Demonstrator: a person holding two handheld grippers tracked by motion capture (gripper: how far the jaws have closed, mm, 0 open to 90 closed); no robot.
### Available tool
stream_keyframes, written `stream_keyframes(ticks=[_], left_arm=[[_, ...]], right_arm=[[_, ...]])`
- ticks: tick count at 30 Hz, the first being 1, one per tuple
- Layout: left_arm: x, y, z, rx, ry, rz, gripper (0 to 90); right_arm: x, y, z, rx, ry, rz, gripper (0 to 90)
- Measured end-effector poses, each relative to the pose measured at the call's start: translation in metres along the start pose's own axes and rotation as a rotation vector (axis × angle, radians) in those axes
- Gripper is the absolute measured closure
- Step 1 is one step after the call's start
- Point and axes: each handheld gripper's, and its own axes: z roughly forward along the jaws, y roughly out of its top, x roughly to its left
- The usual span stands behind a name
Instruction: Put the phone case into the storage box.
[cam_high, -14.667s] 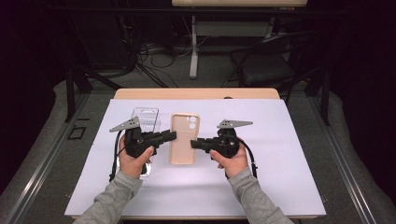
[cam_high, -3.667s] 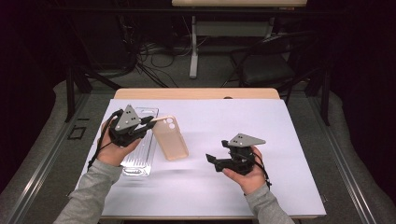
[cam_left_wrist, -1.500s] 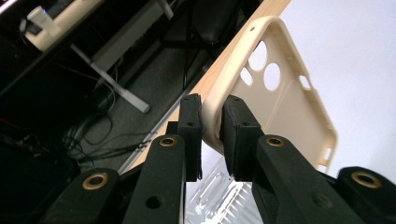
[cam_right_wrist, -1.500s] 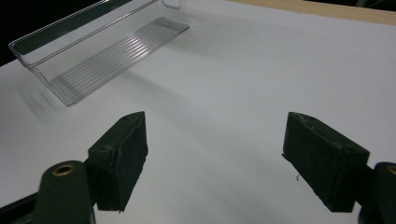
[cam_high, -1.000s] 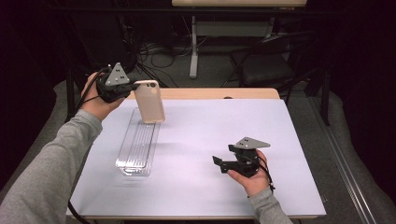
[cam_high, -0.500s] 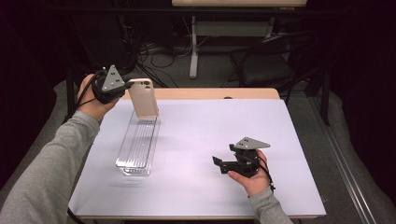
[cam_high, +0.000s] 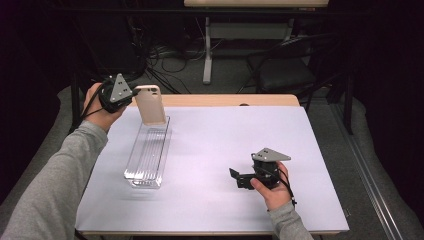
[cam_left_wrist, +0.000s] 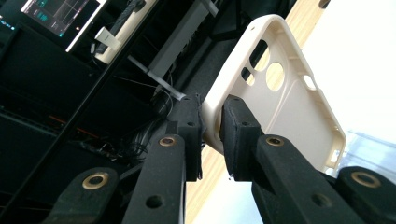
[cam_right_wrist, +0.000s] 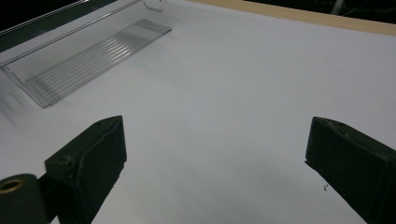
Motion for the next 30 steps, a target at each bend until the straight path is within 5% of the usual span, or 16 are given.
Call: stream_keyframes(ticks=[30], left_arm=[[-0.024, -0.028, 0.032, -0.012, 0.007, 0.035, 79.0]], right_arm=[[-0.001, -0.010, 0.001, -0.019, -0.008, 0.031, 0.0]])
